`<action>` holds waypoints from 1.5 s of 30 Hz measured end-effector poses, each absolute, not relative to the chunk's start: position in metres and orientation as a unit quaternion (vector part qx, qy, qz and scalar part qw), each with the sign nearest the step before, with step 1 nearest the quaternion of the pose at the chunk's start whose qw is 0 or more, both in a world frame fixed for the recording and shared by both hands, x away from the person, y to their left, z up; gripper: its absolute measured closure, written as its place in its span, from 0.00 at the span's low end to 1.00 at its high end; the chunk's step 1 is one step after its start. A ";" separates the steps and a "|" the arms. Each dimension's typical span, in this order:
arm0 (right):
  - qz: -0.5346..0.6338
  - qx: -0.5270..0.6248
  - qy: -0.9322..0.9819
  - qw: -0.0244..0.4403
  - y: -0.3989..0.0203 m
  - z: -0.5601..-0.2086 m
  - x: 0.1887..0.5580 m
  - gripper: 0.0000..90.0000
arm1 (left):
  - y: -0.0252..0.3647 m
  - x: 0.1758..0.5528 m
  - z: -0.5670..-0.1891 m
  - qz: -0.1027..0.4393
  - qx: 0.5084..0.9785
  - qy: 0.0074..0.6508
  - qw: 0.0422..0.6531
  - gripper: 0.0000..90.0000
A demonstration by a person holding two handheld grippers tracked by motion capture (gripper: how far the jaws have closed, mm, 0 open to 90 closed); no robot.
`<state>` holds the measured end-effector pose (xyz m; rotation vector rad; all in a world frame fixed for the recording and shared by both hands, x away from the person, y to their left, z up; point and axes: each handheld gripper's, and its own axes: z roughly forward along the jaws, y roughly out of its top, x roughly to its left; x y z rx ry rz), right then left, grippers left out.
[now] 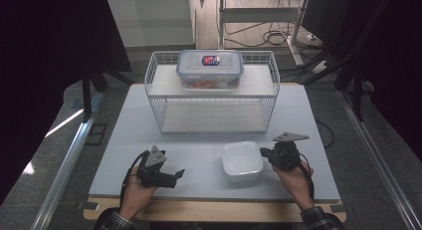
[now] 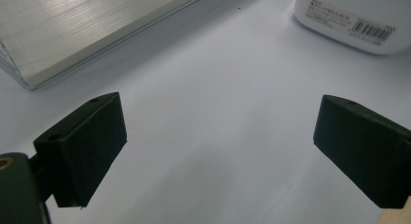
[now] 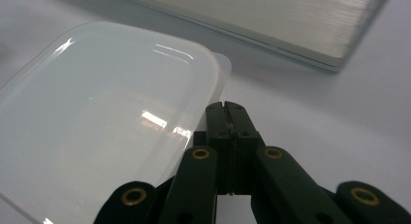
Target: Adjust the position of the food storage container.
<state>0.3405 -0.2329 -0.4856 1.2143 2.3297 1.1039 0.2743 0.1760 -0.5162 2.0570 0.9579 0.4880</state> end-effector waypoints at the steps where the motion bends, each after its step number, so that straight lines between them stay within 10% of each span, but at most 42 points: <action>1: 0.383 0.420 0.811 0.142 -0.229 -0.486 0.340 1.00 | 0.176 0.274 -0.516 0.193 0.813 0.379 0.398 0.05; 19: 0.385 0.370 0.839 0.110 -0.179 -0.491 0.337 0.97 | 0.176 0.275 -0.517 0.189 0.815 0.380 0.394 0.05; 45: 0.415 0.337 0.834 0.137 -0.211 -0.489 0.324 0.21 | 0.177 0.275 -0.520 0.183 0.815 0.379 0.399 0.04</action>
